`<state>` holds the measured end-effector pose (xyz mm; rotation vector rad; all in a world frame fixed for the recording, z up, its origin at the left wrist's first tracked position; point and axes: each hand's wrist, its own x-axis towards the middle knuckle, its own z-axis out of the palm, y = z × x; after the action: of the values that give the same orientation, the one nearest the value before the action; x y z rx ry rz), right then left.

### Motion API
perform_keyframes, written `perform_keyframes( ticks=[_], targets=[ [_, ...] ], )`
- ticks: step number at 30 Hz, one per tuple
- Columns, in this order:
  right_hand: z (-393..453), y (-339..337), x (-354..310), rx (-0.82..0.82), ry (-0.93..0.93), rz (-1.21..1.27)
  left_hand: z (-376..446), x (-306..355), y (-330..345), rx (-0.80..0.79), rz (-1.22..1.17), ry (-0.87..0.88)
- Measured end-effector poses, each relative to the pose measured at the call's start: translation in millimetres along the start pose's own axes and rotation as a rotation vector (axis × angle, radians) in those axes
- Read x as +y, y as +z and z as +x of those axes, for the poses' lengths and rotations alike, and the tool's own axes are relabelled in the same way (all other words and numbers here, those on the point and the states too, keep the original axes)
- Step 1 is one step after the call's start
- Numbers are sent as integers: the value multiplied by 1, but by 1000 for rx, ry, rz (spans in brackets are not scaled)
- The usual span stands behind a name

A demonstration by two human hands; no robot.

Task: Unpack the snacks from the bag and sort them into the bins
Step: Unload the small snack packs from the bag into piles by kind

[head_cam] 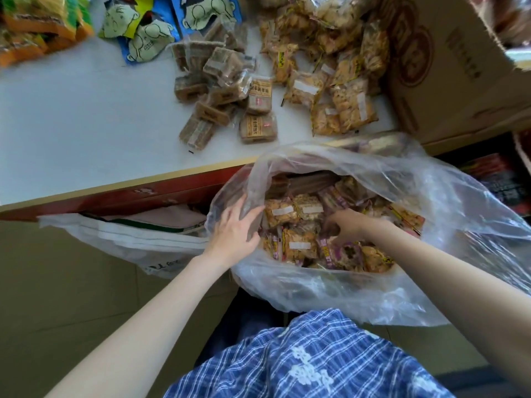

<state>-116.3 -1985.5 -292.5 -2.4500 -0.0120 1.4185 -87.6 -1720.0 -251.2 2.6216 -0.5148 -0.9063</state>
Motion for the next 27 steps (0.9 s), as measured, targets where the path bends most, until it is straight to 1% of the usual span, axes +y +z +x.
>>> perform_keyframes(
  ticks=[2,4,6,8,12,13,15,16,17,18,20,21,23,25,27],
  targets=[
    [-6,1,4,87,-61,94,-2,-1,3,13,10,3],
    [-13,-4,3,175,-125,243,-3,-3,4,21,19,0],
    [-17,-12,-1,245,-155,297,-3,-4,2,20,12,-25],
    [-15,-14,0,253,-134,242,-2,-4,-1,28,1,-46],
    [-9,-1,3,119,-19,54,-2,-2,-4,38,-5,-53],
    [-6,3,1,143,-10,17,-3,-2,-4,34,1,-57],
    [-6,6,-4,270,16,-29,-5,-2,-1,24,21,-70],
    [-5,7,-6,331,28,-14,-5,-2,0,21,28,-78],
    [-4,7,-4,353,27,25,-5,-2,1,20,28,-84],
    [-3,6,-3,332,7,66,-6,-1,2,23,23,-89],
    [-2,6,-4,224,-40,102,-7,1,2,33,11,-90],
    [-1,5,-7,166,-50,88,-7,2,1,40,3,-86],
    [7,3,-12,74,-75,-20,-7,3,-3,64,-12,-72],
    [15,0,-16,46,-95,-114,-8,1,-7,79,-15,-62],
    [17,-3,-15,55,-109,-100,-9,-3,-9,80,-9,-65]
  ],
)
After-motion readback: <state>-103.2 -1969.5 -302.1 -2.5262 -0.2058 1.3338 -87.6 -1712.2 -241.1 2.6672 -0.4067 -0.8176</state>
